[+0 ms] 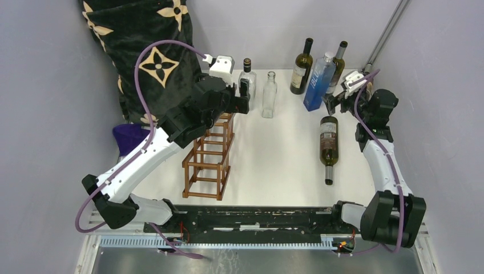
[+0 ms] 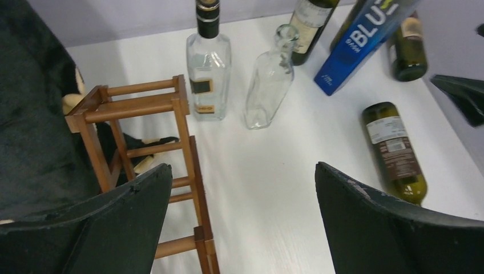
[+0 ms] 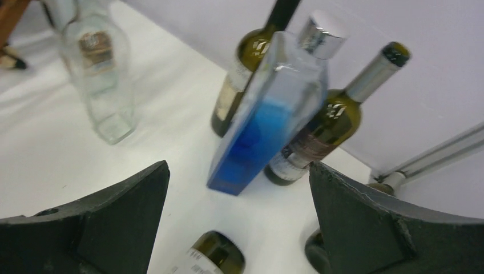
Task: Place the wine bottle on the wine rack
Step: Adjust the wine rack at the center of the board.
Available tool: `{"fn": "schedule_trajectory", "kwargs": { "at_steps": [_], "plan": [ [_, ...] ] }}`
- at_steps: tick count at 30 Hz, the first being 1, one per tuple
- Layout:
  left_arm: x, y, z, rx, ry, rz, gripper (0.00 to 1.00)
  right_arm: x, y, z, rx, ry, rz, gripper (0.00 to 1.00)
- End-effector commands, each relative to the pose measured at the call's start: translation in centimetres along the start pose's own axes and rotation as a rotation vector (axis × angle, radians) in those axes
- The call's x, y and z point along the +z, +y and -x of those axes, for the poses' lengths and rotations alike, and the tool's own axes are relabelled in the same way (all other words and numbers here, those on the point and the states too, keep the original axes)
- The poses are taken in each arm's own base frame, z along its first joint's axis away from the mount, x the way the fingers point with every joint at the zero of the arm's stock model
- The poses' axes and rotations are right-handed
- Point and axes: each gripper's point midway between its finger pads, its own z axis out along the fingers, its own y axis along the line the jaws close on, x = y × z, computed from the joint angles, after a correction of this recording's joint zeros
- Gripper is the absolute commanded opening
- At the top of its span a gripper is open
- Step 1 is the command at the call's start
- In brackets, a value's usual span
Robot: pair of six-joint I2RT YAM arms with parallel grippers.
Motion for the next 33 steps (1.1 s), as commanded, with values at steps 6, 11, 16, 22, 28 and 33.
{"fn": "schedule_trajectory", "kwargs": {
  "at_steps": [6, 11, 16, 22, 28, 33],
  "plan": [
    [4.9, 4.0, -2.6, 0.038, 0.101, 0.092, 0.98, -3.5, 8.2, -2.9, 0.15, 0.121, 0.324, 0.98],
    [8.2, 5.5, -4.5, 0.065, 0.106, 0.12, 0.98, -4.5, 10.5, -4.0, 0.185, 0.148, 0.417, 0.98],
    [10.7, 6.1, -6.1, 0.054, 0.12, 0.118, 0.94, -4.9, 11.0, -4.8, 0.194, 0.162, 0.414, 0.98],
    [12.6, 7.5, -8.7, 0.077, 0.162, 0.18, 0.87, -5.0, 11.4, -5.6, 0.229, 0.174, 0.412, 0.98],
    [13.4, 8.3, -10.6, 0.135, 0.18, 0.198, 0.72, -4.9, 11.6, -6.0, 0.253, 0.178, 0.412, 0.98],
    [14.1, 8.1, -11.4, 0.163, 0.203, 0.181, 0.6, -4.6, 11.5, -6.1, 0.262, 0.178, 0.411, 0.98]
  ]
}}
